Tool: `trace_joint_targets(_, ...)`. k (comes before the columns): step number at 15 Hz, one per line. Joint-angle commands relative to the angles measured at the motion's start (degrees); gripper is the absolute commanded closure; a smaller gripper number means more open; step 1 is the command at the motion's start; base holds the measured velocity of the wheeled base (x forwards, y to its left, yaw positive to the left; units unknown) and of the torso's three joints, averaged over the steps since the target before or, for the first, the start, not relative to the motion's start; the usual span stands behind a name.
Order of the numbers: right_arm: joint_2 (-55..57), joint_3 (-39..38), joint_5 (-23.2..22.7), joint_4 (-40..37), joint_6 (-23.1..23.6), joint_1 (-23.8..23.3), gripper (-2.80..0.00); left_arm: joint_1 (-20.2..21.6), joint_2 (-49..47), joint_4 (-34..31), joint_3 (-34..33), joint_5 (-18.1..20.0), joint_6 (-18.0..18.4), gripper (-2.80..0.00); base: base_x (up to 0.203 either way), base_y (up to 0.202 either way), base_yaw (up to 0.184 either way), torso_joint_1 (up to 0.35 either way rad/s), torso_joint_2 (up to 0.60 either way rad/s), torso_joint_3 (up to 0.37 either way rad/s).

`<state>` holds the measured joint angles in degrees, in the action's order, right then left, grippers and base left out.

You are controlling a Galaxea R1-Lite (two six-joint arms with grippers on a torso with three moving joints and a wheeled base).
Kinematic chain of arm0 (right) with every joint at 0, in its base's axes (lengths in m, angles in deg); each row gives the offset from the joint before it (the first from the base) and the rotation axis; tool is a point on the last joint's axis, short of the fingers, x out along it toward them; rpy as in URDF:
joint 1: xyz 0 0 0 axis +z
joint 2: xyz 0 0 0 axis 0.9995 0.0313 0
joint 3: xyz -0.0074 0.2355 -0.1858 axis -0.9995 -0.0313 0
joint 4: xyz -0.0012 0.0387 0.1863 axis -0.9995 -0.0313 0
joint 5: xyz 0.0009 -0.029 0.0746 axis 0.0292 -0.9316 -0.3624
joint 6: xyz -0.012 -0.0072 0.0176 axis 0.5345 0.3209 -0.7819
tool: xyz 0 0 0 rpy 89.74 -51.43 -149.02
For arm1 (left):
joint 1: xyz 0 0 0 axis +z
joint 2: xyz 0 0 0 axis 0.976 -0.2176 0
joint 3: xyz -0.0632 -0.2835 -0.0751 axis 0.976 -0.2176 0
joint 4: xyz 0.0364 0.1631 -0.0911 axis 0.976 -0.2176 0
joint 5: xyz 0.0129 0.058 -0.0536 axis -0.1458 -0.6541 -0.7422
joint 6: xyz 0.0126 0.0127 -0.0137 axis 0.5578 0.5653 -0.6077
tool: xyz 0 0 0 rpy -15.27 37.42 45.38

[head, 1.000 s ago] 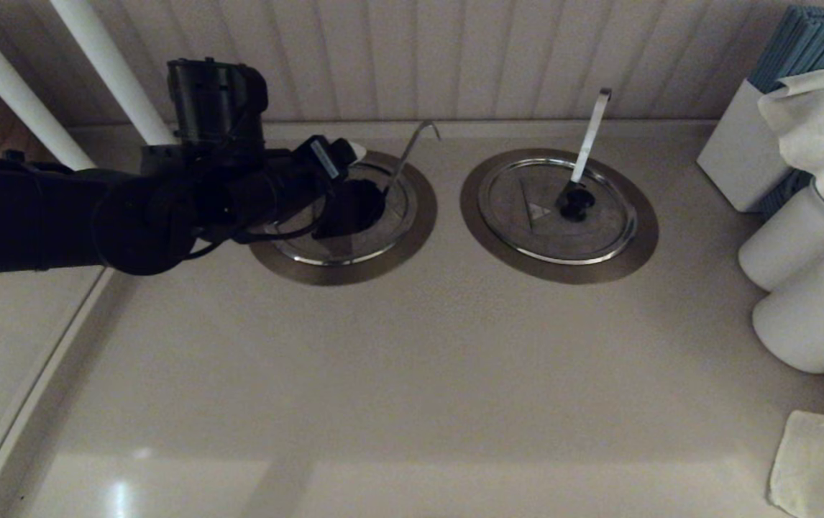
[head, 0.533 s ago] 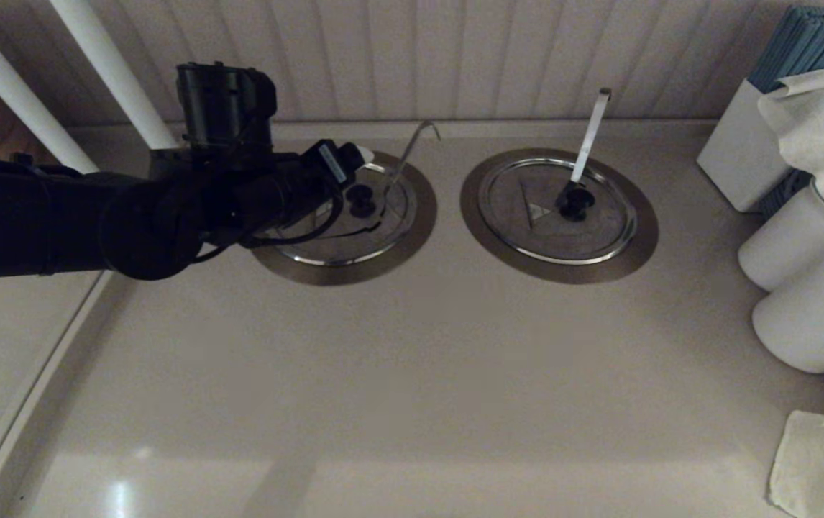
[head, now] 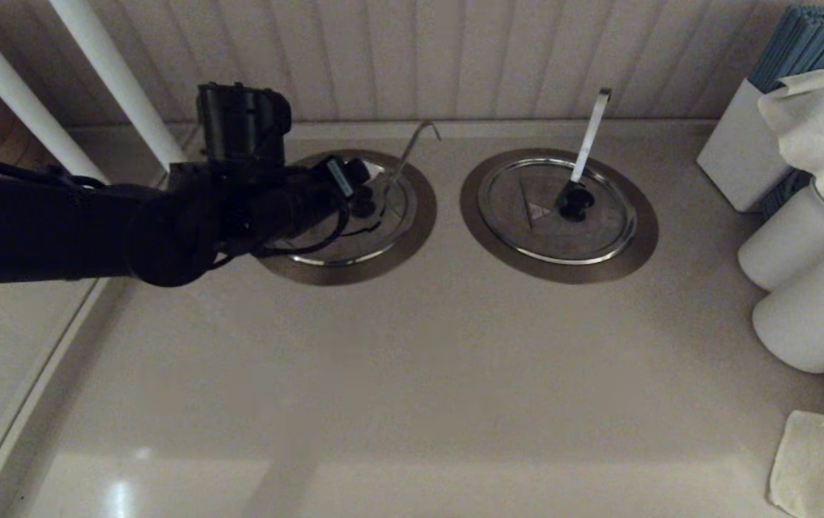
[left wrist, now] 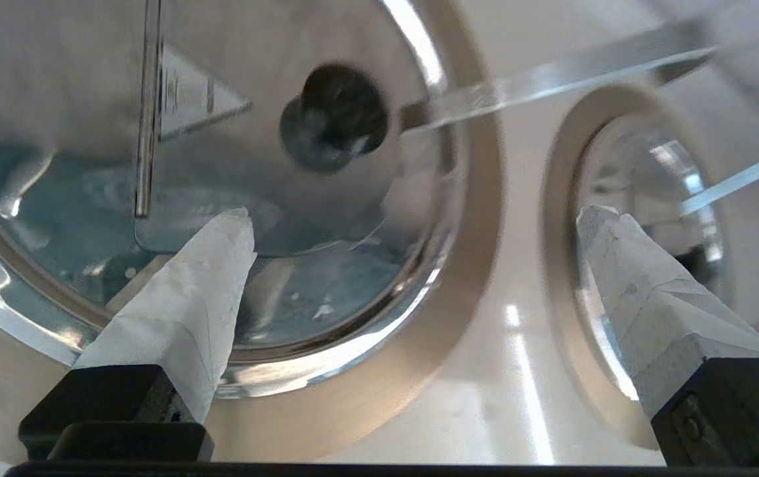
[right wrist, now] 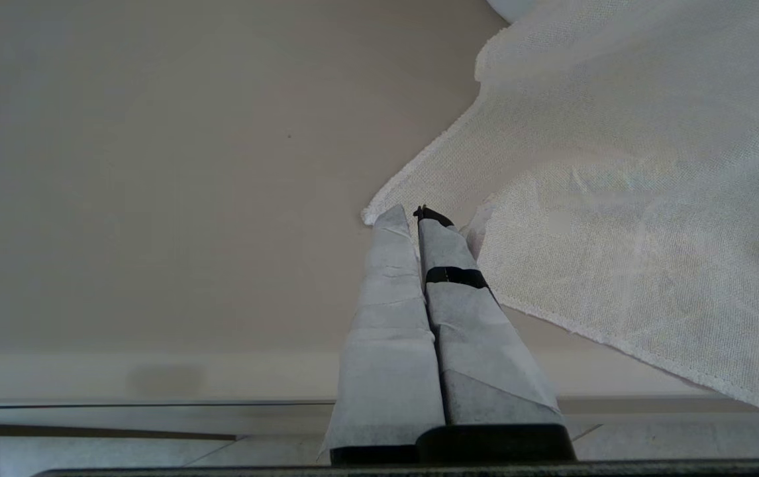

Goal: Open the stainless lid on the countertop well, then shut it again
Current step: Put the spoon in the groove

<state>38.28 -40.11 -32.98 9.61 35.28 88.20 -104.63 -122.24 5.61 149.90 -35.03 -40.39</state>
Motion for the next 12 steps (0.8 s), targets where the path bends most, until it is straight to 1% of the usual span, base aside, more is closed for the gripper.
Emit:
trace_joint_targets(1, -0.02, 0.0, 0.0, 0.0, 0.0, 0.0, 0.0, -0.08, -1.48, 0.14, 0.03, -0.09, -0.08, -2.8, 0.0, 0.0, 0.0, 0.0, 0.0, 0.0)
trace_joint_targets(2, 0.06, 0.0, 0.0, 0.0, 0.0, 0.09, 0.0, -0.27, -2.8, 0.2, 0.25, -0.07, 2.11, -2.8, 0.0, 0.0, 0.0, 0.0, 0.0, 0.0)
trace_joint_targets(3, 0.06, 0.0, 0.0, 0.0, 0.0, 0.09, 0.0, -0.5, -3.94, 0.6, 0.52, 0.01, 6.3, -2.8, 0.0, 0.0, 0.0, 0.0, 0.0, 0.0)
trace_joint_targets(4, 0.06, 0.0, 0.0, 0.0, 0.02, 0.0, 0.0, -0.57, -4.61, 2.27, 1.63, 0.11, 9.72, -2.8, 0.0, 0.0, 0.0, 0.0, 0.0, 0.0)
trace_joint_targets(5, 0.06, 0.0, 0.0, 0.0, 0.0, 0.0, 0.0, -0.57, -5.64, 3.8, 3.94, 0.24, 12.07, -2.8, 0.0, 0.0, 0.0, 0.0, 0.0, 0.0)
trace_joint_targets(7, -0.02, 0.0, 0.0, 0.0, 0.0, 0.07, 0.0, -0.63, -7.5, 4.78, 8.28, 1.21, 16.16, -2.8, 0.0, 0.0, 0.0, 0.0, 0.0, 0.0)
trace_joint_targets(9, 0.06, 0.0, 0.0, 0.0, 0.0, 0.08, 0.0, -1.1, -8.08, 5.15, 9.63, 4.41, 17.62, -2.8, 0.0, 0.0, 0.0, 0.0, 0.0, 0.0)
trace_joint_targets(10, 0.06, 0.0, 0.0, 0.0, 0.0, 0.02, 0.0, -1.07, -7.61, 5.27, 8.97, 5.9, 18.79, -2.8, 0.0, 0.0, 0.0, 0.0, 0.0, 0.0)
trace_joint_targets(12, 0.06, 0.0, 0.0, 0.0, 0.0, 0.09, 0.0, -1.02, -7.39, 5.32, 8.59, 6.15, 19.27, -2.8, 0.0, 0.0, 0.0, 0.0, 0.0, 0.0)
